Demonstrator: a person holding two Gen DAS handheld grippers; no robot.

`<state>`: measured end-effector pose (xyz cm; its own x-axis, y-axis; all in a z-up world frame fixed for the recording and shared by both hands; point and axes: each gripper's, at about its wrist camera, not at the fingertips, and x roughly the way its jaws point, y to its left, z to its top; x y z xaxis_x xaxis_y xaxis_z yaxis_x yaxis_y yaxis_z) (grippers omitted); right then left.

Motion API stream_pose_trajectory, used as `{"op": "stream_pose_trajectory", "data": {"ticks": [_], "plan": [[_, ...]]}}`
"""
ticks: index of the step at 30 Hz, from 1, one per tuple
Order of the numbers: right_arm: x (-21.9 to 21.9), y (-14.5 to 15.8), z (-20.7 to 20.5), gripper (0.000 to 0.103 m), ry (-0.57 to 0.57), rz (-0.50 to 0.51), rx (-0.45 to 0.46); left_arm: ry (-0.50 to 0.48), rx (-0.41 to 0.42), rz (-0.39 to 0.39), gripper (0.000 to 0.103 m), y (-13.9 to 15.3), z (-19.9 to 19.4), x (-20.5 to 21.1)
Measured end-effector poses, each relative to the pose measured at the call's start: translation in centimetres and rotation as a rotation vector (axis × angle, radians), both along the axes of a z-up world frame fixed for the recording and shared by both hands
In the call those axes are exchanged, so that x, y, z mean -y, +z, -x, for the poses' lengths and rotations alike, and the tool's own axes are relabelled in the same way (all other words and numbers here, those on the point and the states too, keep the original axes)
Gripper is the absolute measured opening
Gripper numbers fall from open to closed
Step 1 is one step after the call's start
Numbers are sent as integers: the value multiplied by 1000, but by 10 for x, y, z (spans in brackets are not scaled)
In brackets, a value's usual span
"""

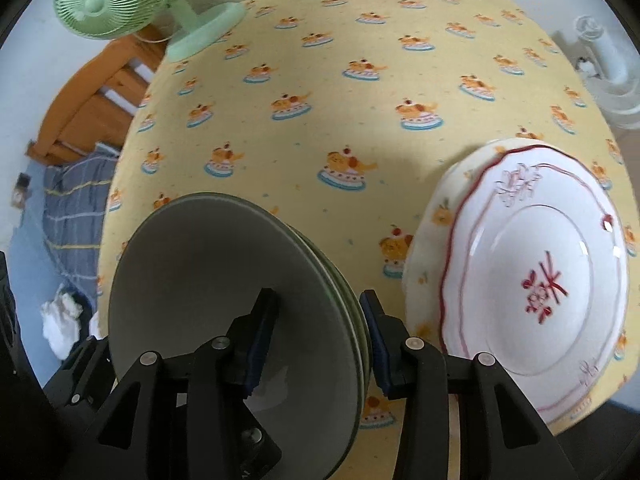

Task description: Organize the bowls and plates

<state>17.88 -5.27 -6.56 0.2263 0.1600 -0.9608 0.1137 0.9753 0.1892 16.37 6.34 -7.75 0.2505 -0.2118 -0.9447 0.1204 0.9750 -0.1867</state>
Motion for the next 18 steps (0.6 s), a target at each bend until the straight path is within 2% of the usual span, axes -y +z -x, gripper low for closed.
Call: {"op": "stream_pose_trajectory", "data": {"ticks": [3, 6, 10, 11, 12, 18], "plan": [[1, -2, 1, 45, -20, -6, 3, -18, 9, 26, 81, 0, 2, 0], [0, -2, 3, 48, -13, -2, 22, -42, 32, 35, 73, 3, 3, 3], [-3, -1, 3, 48, 13, 13, 50, -52, 52, 40, 70, 3, 4, 3], [-4, -1, 3, 48, 24, 17, 56, -53, 55, 50, 64, 4, 4, 2], [-6, -1, 2, 47, 33, 23, 59, -54, 58, 57, 62, 4, 5, 3], [-5, 1, 3, 48, 35, 20, 56, -49, 48, 68, 60, 5, 6, 0]]}}
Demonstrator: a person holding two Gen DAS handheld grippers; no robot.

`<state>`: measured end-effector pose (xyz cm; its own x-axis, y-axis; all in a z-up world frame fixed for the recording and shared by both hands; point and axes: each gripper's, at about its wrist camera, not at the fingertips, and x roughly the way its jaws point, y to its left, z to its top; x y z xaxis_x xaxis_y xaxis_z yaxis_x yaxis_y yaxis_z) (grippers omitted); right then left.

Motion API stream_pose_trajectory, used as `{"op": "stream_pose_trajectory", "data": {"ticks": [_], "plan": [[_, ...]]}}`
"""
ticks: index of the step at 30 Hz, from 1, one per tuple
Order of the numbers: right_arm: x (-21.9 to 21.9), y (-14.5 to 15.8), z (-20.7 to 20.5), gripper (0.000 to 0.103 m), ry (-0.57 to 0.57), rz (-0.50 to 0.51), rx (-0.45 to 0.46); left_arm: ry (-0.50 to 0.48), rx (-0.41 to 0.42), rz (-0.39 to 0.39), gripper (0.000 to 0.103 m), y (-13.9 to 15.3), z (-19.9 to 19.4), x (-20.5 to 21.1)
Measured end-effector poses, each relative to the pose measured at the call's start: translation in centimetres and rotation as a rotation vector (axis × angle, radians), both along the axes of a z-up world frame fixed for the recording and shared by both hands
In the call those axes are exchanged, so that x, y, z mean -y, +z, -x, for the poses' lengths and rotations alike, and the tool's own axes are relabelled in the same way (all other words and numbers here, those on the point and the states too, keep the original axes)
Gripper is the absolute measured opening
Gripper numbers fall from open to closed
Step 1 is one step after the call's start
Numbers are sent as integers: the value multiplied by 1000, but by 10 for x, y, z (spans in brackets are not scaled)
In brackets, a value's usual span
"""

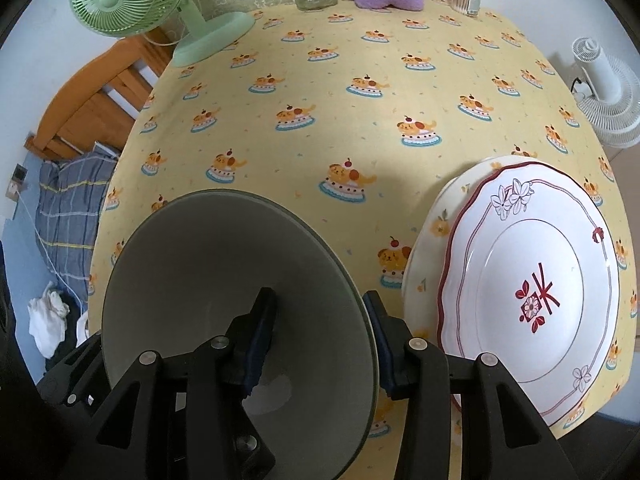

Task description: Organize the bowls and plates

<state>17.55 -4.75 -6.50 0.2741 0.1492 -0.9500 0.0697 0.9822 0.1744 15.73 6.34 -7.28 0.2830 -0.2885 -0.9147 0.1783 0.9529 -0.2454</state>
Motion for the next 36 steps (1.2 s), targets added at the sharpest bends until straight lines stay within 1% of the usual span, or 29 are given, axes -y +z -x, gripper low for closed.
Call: {"op": "stream_pose_trajectory", "data": {"ticks": [4, 6, 9, 17, 24, 28, 33, 36], "plan": [[1, 1, 1, 48, -14, -20, -22, -5, -42, 9, 56, 2, 0, -4], [1, 2, 3, 48, -22, -35, -38, -12, -48, -3, 53, 5, 2, -7], [-3, 7, 7, 48, -40, -47, -40, -37, -30, -21, 52, 14, 5, -11], [-12, 35, 20, 48, -113, -23, 4, -95, 6, 7, 52, 36, 8, -20], [-10, 58, 31, 48, -137, -17, 49, -120, 49, 2, 52, 56, 14, -17], [-2, 60, 33, 48, -136, -42, 63, -124, 81, -30, 52, 62, 18, -8], [12, 66, 33, 48, -99, -49, 90, -92, 94, -41, 53, 66, 18, 8], [24, 68, 33, 48, -81, -70, 88, -67, 98, -58, 52, 70, 21, 19]]}}
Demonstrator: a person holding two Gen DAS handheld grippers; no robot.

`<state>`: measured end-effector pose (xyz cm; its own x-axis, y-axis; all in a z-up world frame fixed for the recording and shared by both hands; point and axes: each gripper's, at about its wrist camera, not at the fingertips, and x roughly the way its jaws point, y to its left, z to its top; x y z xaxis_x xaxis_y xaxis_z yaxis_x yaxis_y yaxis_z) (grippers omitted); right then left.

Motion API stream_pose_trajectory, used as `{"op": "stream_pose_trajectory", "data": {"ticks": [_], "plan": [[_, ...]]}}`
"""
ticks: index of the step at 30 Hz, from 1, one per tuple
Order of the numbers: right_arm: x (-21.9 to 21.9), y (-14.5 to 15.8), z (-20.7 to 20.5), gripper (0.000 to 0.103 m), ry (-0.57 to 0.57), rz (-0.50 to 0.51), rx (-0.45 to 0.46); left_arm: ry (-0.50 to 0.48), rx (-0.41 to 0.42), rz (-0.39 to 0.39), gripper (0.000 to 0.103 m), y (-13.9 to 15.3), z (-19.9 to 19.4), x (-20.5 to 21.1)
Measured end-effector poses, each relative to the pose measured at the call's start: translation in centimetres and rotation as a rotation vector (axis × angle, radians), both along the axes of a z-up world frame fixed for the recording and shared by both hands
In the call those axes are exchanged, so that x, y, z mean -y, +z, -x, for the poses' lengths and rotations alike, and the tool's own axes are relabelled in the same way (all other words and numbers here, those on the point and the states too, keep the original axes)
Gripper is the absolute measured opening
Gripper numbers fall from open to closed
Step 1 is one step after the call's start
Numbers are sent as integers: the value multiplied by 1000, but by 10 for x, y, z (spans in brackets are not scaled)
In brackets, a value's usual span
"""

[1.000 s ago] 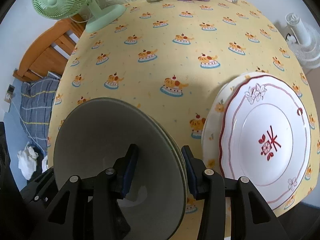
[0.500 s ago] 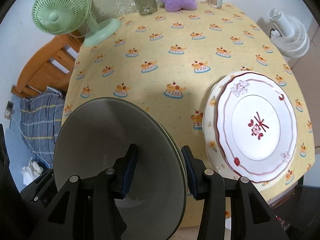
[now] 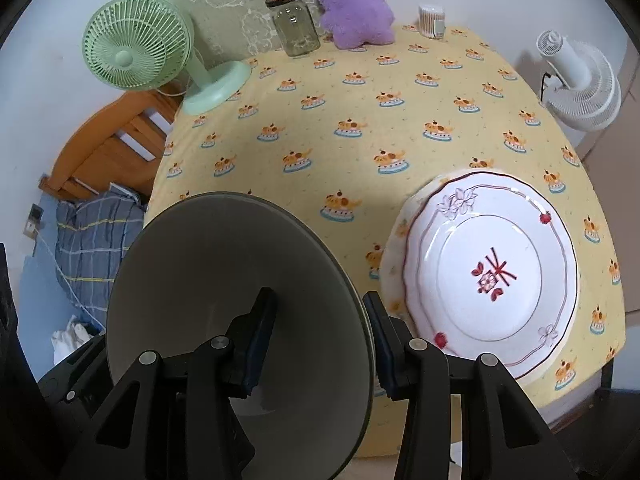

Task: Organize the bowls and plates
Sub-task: 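Lift the nested bowls with the right tool and carry them over the plates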

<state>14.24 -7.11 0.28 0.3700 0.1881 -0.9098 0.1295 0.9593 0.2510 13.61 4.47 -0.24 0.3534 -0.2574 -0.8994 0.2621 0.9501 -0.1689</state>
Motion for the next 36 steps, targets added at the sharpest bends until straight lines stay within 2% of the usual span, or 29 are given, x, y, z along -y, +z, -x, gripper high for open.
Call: {"op": "stream_pose_trajectory", "data": {"ticks": [8, 17, 36], "plan": [[40, 12, -4, 48, 71, 9, 9, 72, 0, 16, 53, 8, 4, 39], [86, 17, -4, 48, 106, 17, 10, 110, -1, 30, 53, 11, 11, 81], [162, -6, 1, 48, 143, 74, -53, 165, -74, 89, 53, -18, 19, 155]]}}
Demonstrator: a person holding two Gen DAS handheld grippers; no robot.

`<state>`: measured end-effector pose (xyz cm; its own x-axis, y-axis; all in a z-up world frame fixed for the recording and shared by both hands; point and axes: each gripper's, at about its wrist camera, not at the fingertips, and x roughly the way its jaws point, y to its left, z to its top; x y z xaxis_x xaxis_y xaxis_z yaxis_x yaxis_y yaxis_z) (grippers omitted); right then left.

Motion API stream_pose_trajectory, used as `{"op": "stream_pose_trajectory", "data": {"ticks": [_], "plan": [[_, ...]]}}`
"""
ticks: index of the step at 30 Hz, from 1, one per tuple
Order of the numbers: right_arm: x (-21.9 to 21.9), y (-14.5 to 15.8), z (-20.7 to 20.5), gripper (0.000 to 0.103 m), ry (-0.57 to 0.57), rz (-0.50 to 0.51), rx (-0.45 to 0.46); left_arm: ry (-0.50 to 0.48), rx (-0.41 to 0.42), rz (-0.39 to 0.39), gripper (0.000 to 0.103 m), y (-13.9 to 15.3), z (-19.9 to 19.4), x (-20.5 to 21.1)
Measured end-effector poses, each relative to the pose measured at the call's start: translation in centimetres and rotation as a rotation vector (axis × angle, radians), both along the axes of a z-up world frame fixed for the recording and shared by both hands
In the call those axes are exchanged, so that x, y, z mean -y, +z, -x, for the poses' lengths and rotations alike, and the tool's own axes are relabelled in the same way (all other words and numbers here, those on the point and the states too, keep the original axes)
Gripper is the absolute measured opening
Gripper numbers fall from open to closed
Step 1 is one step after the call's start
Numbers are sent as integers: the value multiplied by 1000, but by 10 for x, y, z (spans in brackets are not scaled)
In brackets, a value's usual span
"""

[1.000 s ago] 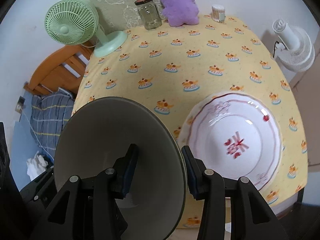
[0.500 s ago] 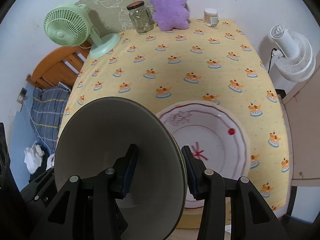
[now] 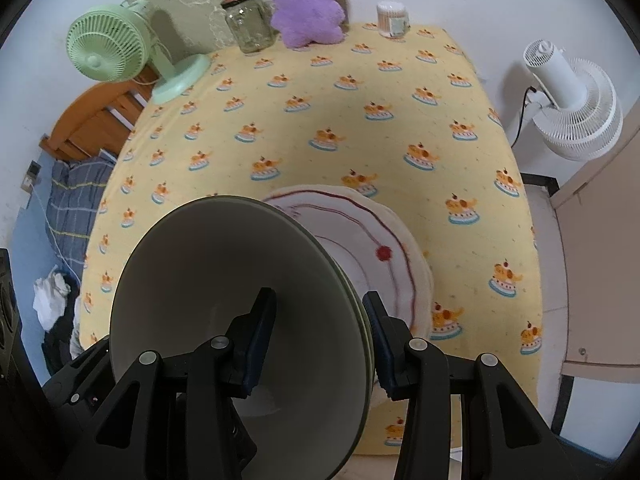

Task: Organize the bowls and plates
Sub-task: 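Lift the nested bowls with the right tool and carry them over the plates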

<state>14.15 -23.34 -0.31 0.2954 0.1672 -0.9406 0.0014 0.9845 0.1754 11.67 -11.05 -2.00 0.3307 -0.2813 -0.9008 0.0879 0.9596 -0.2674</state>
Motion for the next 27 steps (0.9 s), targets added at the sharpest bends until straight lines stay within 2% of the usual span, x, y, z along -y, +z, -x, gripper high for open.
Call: {"op": "stream_pose_trajectory", "data": {"ticks": [16, 27], "plan": [[-3, -27, -19, 48, 33, 5, -78, 42, -84, 0, 53, -24, -12, 1], [-5, -27, -39, 48, 37, 28, -64, 33, -75, -11, 53, -24, -32, 3]]}}
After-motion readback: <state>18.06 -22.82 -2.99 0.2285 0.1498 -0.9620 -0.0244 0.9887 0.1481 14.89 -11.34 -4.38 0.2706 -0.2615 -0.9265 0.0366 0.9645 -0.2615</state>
